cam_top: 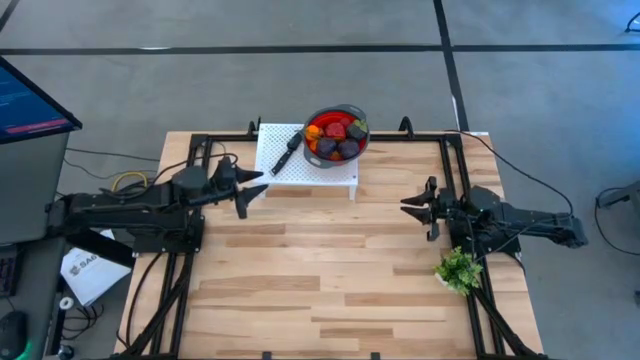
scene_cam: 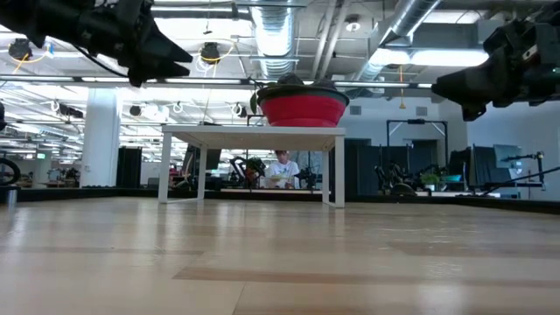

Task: Pick & Place Fruit
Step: Return to Home Position

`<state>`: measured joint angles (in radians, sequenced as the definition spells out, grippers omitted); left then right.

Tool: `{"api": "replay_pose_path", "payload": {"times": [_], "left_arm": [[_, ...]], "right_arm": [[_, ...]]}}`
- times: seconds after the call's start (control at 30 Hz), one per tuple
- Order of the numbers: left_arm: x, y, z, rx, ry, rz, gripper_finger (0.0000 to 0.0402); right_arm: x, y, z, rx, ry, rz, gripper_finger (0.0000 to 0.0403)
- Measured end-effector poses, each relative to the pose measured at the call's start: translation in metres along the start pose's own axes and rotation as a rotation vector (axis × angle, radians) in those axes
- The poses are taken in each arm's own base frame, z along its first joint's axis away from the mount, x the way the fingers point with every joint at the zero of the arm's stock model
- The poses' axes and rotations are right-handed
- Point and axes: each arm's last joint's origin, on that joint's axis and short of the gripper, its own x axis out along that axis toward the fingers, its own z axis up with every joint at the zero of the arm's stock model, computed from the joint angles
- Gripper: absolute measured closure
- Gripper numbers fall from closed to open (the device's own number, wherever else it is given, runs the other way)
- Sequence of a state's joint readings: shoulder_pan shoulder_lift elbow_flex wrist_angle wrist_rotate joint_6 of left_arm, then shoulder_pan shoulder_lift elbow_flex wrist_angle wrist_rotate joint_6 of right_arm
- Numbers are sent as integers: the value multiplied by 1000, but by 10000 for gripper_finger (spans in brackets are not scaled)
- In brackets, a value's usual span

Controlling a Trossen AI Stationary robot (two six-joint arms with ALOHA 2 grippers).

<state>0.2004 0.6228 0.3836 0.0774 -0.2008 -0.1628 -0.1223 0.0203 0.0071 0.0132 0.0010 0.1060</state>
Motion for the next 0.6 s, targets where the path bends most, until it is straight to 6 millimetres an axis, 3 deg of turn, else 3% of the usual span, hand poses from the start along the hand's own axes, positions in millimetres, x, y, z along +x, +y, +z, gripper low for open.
{"api": "replay_pose_path", "payload": {"times": [0.47, 0.6], "left_arm": [[-11, 0, 7, -3, -62, -21, 247], [-11, 0, 7, -3, -61, -21, 257]], "right_arm": [[0, 1, 0, 20, 11, 7, 321], [0, 2, 0, -53, 14, 37, 333]]}}
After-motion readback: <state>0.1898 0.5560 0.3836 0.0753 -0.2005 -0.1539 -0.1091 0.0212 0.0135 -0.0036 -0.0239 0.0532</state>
